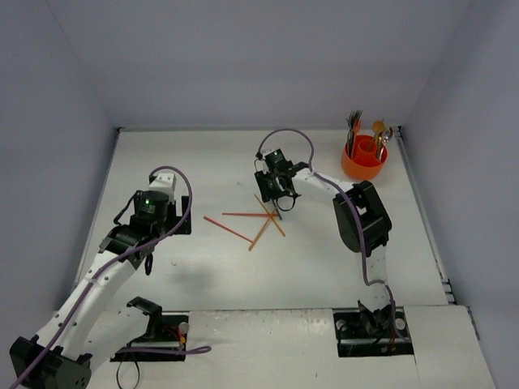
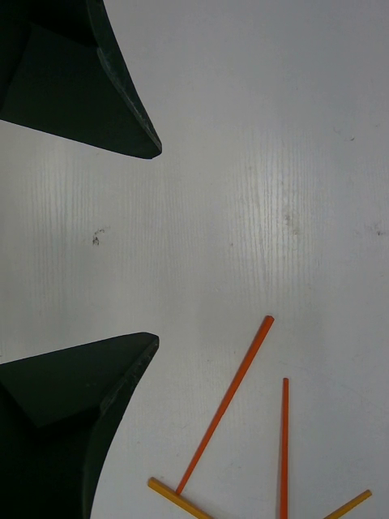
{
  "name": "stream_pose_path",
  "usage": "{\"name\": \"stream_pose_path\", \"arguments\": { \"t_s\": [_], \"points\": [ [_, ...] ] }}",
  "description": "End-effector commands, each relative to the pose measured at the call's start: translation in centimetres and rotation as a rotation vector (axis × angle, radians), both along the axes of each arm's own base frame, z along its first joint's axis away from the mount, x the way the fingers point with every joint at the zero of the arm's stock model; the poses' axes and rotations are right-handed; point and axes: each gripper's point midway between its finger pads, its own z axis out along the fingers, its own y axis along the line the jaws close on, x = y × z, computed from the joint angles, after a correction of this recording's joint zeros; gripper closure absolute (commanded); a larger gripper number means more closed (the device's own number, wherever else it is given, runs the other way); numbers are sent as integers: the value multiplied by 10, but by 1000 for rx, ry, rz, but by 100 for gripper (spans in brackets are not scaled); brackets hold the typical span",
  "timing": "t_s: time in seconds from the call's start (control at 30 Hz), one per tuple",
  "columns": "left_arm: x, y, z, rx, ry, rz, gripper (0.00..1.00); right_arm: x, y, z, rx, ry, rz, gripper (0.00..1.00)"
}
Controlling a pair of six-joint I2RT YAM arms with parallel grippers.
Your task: Sort the eating utensils into containers
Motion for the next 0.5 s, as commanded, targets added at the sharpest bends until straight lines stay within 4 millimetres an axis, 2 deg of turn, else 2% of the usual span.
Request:
{"name": "stream_pose_path", "arguments": {
  "t_s": [0.0, 0.17, 0.33, 0.47],
  "points": [
    [11, -1, 21, -25, -72, 14, 13, 19, 3, 12, -34, -74, -32, 60],
    [11, -1, 22, -24, -74, 16, 13, 19, -1, 1, -79, -70, -53, 62],
    [10, -1, 21, -25, -71, 14, 13, 19, -10, -9, -139, -61, -84, 70],
    [11, -2, 20, -25, -68, 12, 13, 18, -18, -17, -183, -49, -106, 72]
  ]
}}
